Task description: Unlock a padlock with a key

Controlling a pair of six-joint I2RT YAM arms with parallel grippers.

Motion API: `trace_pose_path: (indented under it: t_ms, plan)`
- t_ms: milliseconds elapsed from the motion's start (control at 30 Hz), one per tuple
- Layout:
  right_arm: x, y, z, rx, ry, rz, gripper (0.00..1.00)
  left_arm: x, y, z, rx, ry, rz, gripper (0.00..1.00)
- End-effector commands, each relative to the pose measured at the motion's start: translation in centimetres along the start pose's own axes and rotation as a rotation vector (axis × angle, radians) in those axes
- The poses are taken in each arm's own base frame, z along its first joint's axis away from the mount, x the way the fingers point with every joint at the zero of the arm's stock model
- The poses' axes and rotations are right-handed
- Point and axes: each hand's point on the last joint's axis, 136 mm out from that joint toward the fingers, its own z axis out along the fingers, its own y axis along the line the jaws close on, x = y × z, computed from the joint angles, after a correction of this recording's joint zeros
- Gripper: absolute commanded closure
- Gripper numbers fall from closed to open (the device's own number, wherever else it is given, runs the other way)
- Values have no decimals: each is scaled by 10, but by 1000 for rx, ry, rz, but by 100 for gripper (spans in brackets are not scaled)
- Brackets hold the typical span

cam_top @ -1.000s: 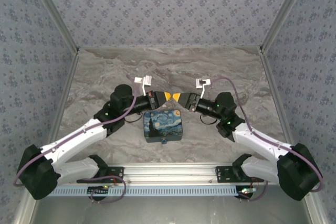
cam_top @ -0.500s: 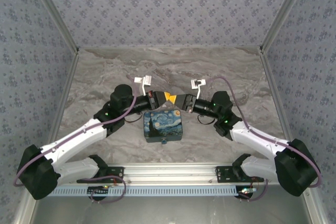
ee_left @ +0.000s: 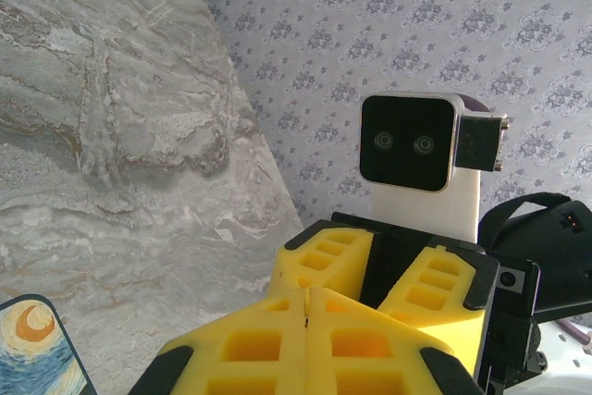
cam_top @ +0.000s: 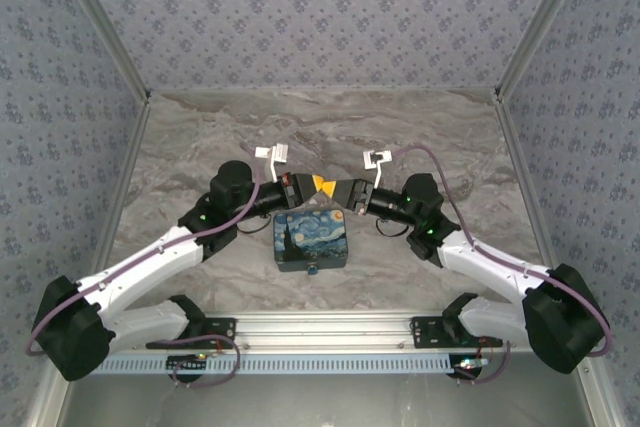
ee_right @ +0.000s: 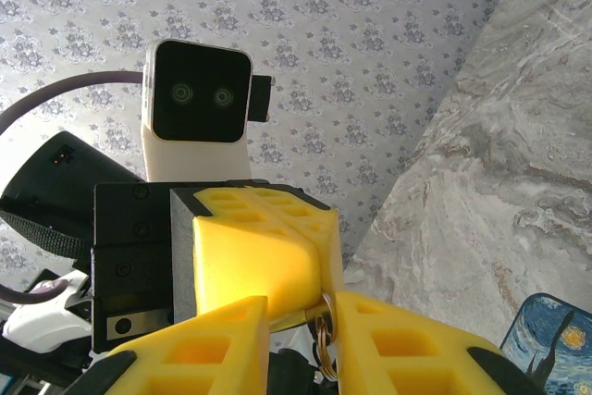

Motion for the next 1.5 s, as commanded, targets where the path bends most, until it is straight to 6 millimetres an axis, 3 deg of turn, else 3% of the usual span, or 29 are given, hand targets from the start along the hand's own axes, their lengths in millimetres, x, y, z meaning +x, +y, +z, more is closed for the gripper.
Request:
trace_pose_path:
  t_ms: [0,867,1467]
  plan:
    - [0,8,1,-26,-1,-32,74,-12,-27,-5,65,-33,41,100]
    - [2,2,1,-18,-11,-24,81,-14,-30,-8,65,-40,49,100]
    - [-13,11,8,-50,-50,-12,86,-7,-34,-7,98,0,45,100]
